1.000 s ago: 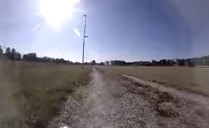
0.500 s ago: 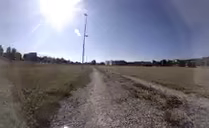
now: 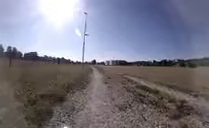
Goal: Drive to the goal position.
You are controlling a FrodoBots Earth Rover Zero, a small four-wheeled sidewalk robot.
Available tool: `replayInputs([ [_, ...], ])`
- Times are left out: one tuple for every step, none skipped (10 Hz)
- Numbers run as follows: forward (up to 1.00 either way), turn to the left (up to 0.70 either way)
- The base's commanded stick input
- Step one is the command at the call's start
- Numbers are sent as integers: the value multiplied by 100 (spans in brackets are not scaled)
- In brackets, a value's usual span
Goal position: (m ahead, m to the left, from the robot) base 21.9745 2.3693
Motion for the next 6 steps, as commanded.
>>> replayInputs([
  [50, 0],
  [50, 0],
  [50, 0],
  [50, 0],
  [50, 0],
  [50, 0],
])
